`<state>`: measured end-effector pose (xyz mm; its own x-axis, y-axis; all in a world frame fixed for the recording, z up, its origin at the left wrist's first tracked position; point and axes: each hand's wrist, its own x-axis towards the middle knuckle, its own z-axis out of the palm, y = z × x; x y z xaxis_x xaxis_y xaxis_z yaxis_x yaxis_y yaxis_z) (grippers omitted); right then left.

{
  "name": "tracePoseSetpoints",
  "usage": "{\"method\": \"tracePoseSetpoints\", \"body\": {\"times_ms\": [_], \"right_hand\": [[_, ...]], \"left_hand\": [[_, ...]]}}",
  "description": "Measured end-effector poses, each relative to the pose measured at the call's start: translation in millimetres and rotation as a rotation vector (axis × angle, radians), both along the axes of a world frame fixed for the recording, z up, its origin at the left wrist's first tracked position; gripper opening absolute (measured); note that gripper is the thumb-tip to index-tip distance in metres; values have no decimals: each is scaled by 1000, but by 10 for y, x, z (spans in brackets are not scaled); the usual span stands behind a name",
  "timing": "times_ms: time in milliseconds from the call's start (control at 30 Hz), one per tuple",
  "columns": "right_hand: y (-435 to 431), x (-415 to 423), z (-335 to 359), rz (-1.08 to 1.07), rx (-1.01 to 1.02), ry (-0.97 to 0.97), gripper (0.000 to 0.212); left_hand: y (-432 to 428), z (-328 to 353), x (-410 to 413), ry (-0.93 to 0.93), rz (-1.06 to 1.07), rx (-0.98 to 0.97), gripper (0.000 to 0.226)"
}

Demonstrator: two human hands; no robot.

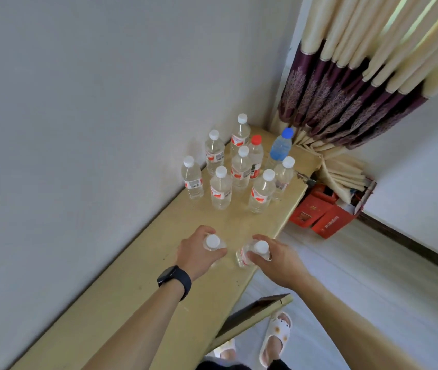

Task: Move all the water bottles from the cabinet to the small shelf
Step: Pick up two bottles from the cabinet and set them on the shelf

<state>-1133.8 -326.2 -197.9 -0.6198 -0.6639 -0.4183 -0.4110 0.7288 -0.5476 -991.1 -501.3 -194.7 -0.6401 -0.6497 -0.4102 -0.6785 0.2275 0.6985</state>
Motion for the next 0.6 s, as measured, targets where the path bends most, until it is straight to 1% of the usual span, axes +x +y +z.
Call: {"method": "tracePoseSetpoints", "body": {"times_ms": [100,167,267,367,467,500,600], "right_hand": [[442,19,119,-135,-14,24,52],[815,27,268,-221,-17,72,47],[1478,59,530,-395,-19,176,47],[2256,138,801,-641,-48,252,47],[3124,299,1053,-863,-36,379,60],[3426,380,1134,-927,-18,424,60],[4286,657,1384,-1101,39,518,52]], "left_hand": [[151,246,-294,18,-191,-19,56],[344,433,-574,66,-334,-7,58],[827,700,-1009,134,-577,9,52],[1508,931,-1405,193,-801,56,44],[2353,1100,-1719,256,-980,37,53],[2676,1156,-1790,274,-1038,34,54],[3675,1349,-1896,327,-1179,64,48]]}}
